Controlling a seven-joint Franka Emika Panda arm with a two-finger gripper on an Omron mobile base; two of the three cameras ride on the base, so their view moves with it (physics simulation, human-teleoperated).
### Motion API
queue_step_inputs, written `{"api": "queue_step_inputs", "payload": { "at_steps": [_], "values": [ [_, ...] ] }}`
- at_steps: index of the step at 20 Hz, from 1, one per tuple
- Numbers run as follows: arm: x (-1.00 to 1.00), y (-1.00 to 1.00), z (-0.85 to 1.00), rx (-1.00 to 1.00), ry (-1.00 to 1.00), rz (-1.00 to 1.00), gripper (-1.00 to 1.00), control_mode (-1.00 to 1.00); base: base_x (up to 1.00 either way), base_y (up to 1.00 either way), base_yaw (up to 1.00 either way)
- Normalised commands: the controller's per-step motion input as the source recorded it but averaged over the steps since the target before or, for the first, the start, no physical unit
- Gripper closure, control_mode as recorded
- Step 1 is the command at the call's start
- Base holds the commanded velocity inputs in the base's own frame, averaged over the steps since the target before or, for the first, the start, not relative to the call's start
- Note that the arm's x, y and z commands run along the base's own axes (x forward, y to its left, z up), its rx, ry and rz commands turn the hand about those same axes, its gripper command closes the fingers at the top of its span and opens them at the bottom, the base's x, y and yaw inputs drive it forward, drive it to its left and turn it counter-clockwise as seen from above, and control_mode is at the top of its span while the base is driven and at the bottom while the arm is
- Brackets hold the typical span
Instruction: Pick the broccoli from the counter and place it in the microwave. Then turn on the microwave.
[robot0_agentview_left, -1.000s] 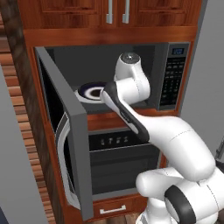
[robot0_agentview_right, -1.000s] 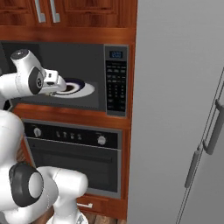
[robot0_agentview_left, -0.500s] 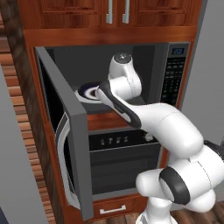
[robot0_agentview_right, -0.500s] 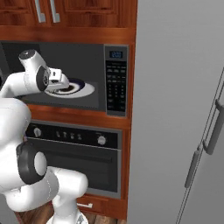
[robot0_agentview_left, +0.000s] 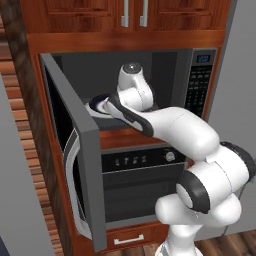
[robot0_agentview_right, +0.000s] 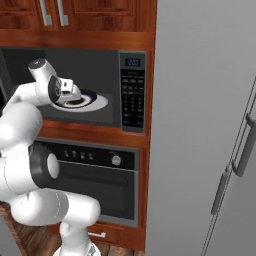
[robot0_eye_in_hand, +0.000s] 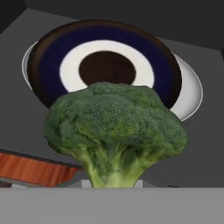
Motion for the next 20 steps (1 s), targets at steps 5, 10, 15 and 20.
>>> {"api": "queue_step_inputs", "payload": {
  "at_steps": [5, 10, 15, 20],
  "values": [
    [0.35, 0.04, -0.23, 0.0, 0.0, 0.0, 1.0, -1.0, 0.0, 0.0, 0.0],
    [0.43, 0.0, -0.2, 0.01, 0.0, 0.0, 1.0, -1.0, 0.0, 0.0, 0.0],
    [0.47, 0.01, -0.18, 0.01, 0.0, 0.0, 1.0, -1.0, 0.0, 0.0, 0.0],
    [0.42, 0.06, -0.15, 0.0, 0.0, 0.0, 1.0, -1.0, 0.0, 0.0, 0.0]
  ]
}}
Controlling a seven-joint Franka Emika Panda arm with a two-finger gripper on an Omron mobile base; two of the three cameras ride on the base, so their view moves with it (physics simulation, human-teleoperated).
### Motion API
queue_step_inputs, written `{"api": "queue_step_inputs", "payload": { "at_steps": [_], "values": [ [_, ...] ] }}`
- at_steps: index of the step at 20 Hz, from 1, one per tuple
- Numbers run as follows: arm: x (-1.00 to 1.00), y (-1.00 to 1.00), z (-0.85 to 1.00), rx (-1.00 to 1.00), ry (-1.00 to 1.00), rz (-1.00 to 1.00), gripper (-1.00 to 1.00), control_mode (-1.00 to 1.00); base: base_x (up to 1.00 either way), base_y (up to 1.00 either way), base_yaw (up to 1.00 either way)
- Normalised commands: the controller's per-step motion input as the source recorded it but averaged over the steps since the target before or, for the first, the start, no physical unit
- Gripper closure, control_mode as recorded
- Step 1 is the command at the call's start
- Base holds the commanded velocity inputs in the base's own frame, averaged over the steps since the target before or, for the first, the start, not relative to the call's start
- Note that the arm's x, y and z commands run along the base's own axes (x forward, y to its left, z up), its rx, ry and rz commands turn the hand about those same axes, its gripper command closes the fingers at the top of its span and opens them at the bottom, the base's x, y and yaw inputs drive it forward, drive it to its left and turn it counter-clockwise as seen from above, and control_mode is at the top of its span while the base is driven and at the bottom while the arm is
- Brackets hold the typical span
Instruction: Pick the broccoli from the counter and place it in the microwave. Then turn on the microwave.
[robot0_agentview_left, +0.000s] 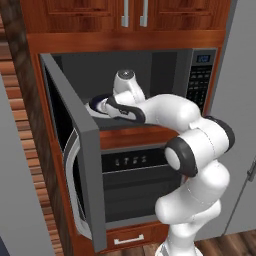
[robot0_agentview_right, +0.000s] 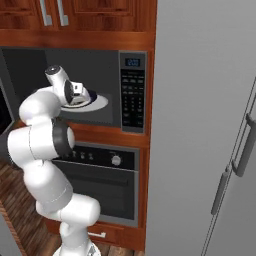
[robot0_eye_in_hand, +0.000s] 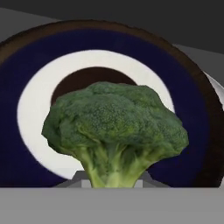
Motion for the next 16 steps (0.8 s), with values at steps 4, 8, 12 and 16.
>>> {"api": "queue_step_inputs", "payload": {
  "at_steps": [4, 8, 12, 16],
  "values": [
    [0.38, 0.1, -0.14, 0.0, 0.0, 0.0, 1.0, -1.0, 0.0, 0.0, 0.0],
    [0.41, 0.13, -0.15, 0.0, 0.0, 0.0, 1.0, -1.0, 0.0, 0.0, 0.0],
    [0.34, 0.17, -0.15, 0.0, 0.01, 0.0, -1.0, -1.0, 0.0, 0.0, 0.0],
    [0.04, 0.04, -0.01, 0.0, 0.0, 0.0, -1.0, -1.0, 0.0, 0.0, 0.0]
  ]
}}
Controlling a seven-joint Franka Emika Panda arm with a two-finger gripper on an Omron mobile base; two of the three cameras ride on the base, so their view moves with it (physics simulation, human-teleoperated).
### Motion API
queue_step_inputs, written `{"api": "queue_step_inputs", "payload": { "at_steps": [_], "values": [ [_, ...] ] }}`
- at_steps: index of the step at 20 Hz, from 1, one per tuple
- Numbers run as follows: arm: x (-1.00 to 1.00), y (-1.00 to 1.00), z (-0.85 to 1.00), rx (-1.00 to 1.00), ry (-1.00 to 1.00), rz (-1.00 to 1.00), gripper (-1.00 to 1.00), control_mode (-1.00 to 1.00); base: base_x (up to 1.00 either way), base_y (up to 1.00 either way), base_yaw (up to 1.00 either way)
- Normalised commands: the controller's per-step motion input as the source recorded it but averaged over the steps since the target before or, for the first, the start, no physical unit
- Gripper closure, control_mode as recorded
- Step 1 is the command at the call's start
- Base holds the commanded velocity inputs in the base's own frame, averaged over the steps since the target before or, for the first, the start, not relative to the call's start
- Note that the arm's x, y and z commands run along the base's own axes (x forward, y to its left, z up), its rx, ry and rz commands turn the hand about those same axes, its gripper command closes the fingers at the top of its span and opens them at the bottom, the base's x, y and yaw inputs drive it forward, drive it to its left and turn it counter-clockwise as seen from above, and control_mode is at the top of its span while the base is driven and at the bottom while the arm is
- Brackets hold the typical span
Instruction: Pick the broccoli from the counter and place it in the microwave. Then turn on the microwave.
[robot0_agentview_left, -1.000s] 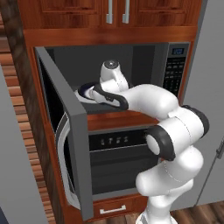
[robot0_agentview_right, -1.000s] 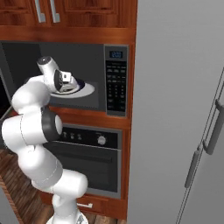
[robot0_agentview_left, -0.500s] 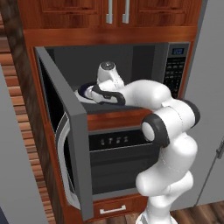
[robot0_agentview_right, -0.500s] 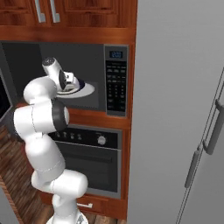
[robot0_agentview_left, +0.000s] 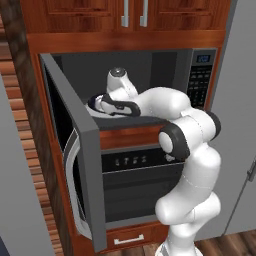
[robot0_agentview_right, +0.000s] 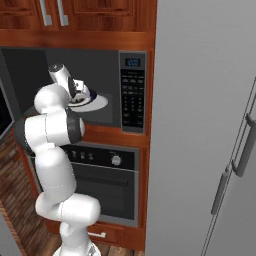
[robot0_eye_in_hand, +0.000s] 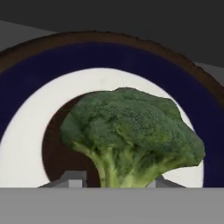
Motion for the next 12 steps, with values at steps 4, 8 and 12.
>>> {"api": "queue_step_inputs", "payload": {
  "at_steps": [4, 8, 12],
  "values": [
    [-0.16, 0.0, 0.0, 0.0, 0.0, 0.0, -1.0, -1.0, 0.0, 0.0, 0.0],
    [-0.45, 0.0, 0.0, 0.0, 0.0, 0.0, -1.0, -1.0, 0.0, 0.0, 0.0],
    [-0.71, 0.0, 0.0, 0.0, -0.07, 0.0, -1.0, -1.0, 0.0, 0.0, 0.0]
  ]
}}
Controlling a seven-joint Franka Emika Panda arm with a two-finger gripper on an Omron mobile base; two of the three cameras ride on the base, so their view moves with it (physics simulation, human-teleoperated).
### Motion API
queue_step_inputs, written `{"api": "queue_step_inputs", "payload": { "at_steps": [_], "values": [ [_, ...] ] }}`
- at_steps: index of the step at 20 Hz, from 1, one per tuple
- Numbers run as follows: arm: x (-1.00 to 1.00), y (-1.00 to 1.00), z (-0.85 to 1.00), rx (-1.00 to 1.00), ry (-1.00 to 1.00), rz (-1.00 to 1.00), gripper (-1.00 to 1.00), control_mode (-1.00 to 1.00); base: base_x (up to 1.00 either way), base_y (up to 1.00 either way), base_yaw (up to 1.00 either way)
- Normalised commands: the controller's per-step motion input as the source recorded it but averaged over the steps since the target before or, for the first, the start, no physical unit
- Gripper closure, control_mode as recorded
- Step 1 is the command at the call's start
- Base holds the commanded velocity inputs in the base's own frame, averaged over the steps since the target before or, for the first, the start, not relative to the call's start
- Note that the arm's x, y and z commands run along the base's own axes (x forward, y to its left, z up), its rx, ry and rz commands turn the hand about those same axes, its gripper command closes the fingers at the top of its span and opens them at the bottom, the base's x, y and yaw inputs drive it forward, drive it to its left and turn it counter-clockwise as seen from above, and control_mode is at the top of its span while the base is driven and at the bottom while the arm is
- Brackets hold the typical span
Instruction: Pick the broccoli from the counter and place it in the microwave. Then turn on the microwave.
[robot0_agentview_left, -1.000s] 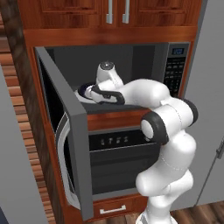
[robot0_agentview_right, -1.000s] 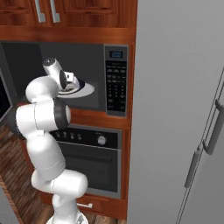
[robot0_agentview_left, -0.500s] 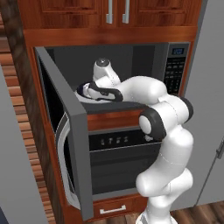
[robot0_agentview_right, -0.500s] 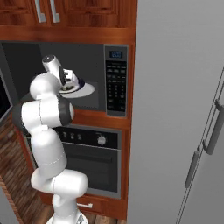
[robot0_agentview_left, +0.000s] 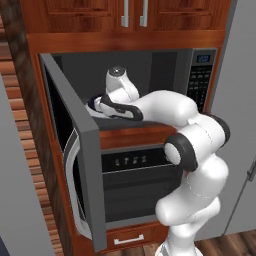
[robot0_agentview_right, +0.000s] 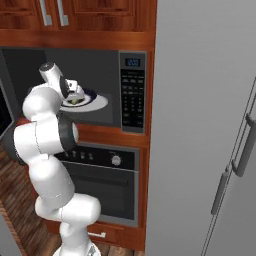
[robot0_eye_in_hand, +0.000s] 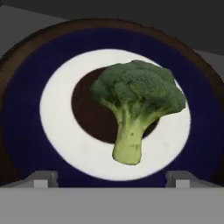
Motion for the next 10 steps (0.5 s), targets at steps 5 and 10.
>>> {"api": "queue_step_inputs", "payload": {
  "at_steps": [5, 10],
  "values": [
    [-0.81, -0.03, 0.25, 0.0, -0.16, 0.0, -1.0, -1.0, 0.0, 0.0, 0.0],
    [-1.0, -0.12, 0.55, 0.0, -0.05, 0.0, -1.0, -1.0, 0.0, 0.0, 0.0]
  ]
}}
